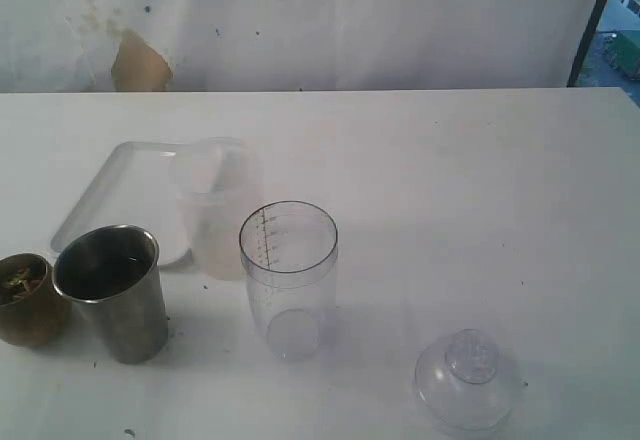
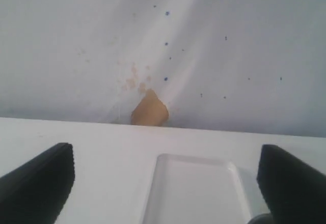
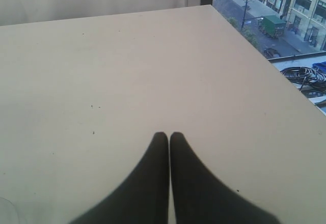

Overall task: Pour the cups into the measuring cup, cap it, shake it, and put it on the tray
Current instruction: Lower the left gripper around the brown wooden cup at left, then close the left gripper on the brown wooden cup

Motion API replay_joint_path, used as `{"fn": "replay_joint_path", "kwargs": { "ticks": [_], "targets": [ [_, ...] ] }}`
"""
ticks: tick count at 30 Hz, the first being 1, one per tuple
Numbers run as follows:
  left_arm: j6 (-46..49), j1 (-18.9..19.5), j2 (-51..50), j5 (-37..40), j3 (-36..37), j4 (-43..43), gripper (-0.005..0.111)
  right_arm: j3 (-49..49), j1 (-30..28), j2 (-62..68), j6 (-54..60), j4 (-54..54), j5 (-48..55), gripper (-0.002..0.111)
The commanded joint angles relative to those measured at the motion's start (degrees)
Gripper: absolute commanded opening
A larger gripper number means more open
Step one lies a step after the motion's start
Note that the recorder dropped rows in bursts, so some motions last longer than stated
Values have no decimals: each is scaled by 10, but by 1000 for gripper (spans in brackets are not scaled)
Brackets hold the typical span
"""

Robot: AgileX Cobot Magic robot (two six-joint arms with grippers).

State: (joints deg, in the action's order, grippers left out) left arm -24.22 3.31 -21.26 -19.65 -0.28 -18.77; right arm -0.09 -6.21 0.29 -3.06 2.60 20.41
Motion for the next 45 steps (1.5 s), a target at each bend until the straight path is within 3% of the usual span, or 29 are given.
{"fn": "replay_joint_path", "kwargs": {
  "ticks": [1,10,18,45],
  "targets": [
    [-6,0,-87,-31,3,-12,105,1,-2,-3,-2,2,-3,1],
    [25,0,-280,-114,3,-30,105,1,-2,-3,-2,2,-3,1],
    [107,0,-455,-223,3,-22,105,1,-2,-3,-2,2,-3,1],
    [126,0,-697,-232,-58,5,105,1,-2,-3,-2,2,-3,1]
  ]
}}
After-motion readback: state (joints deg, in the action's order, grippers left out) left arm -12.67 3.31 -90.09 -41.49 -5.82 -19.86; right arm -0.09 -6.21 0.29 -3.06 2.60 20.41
